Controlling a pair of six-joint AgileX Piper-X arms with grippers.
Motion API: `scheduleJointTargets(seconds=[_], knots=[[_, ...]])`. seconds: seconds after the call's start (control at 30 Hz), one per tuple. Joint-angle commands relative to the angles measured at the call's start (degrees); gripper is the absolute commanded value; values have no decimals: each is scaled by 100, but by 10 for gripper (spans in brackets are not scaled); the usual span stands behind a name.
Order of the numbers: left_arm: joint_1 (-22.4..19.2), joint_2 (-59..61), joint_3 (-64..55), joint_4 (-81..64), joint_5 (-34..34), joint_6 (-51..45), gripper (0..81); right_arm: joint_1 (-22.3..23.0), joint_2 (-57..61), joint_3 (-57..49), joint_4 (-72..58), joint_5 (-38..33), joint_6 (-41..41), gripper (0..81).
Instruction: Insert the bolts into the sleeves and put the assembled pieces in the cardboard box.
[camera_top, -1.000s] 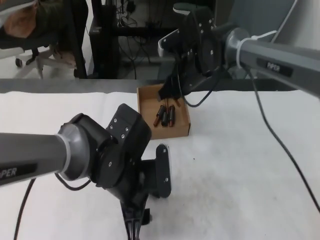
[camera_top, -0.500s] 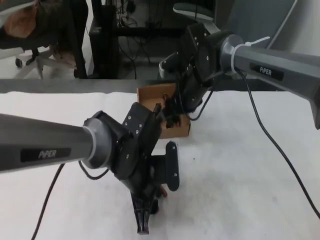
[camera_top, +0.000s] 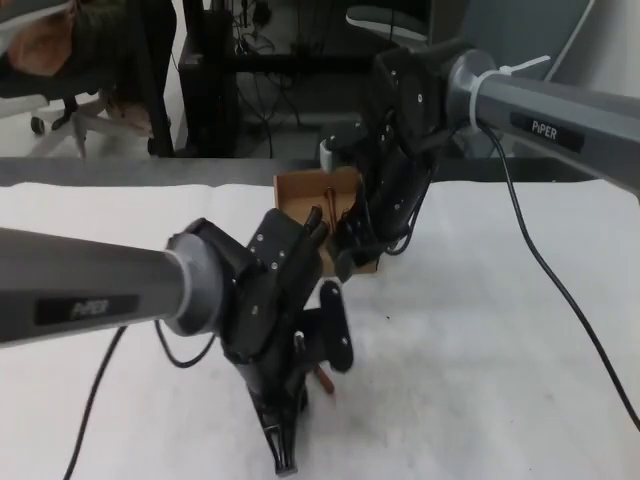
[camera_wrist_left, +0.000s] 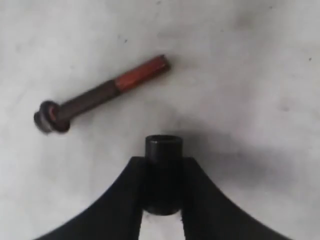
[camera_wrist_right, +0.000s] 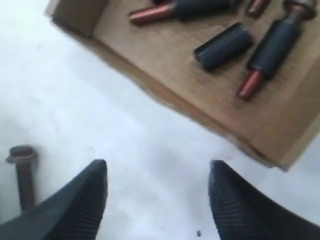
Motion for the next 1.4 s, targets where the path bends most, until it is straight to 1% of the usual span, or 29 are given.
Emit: scheduleJointTargets(seconds=[0.0,0.1,0.27,0.37,0.43,0.5,0.63,0.67,0.73,0.77,0.83,0.87,0.9,0.93,1.07,1.17,1.27,1.37], knots=[[148,-631,146,95,5,-1070,17,240,-117,-65,394,-225,-319,554],[375,-1468,617,24,108,-1644,17,456,-117,-65,445,-225,-387,559],[976,-3585,1881,-257,152,-2625,17,782,-117,-65,450,-264,-528,559],[1345,-5031,2603,-261,659,-3223,17,954,-80,-65,533,-262,-657,559],[1546,-6031,2925,-261,988,-3456,17,1051,-42,-49,532,-68,-738,559],[1650,-6860,3162,-261,1079,-3749,17,1112,5,2,451,232,-813,559],[1694,-8316,3264,-203,1141,-4159,17,1174,116,184,86,329,-813,553],[1694,-8607,3264,-238,1227,-4248,17,1186,157,229,-55,335,-813,533],[1694,-9007,3264,-246,1316,-4272,17,1188,275,244,-171,407,-813,445],[1694,-9166,3264,-213,1308,-4266,17,1188,360,242,-194,486,-813,367],[1694,-9363,3264,-155,1349,-4266,17,1188,512,242,-195,657,-784,249],[1694,-9401,3264,-136,1411,-4266,17,1188,605,242,-181,745,-762,125],[1694,-9426,3264,-129,1509,-4266,17,1188,652,242,-164,746,-764,24],[1694,-9433,3264,-131,1617,-4266,17,1188,685,242,-155,745,-734,0],[1694,-9431,3360,-214,1769,-4387,17,1202,542,242,-241,710,-628,6],[1678,-9431,3737,-732,2060,-4798,17,1210,145,291,-363,646,-611,6],[1680,-9418,4268,-1503,2163,-5425,17,1210,-528,597,-665,547,-600,6],[1680,-9419,4810,-2434,2164,-6036,17,1210,-1554,1385,-1434,547,-600,6]])
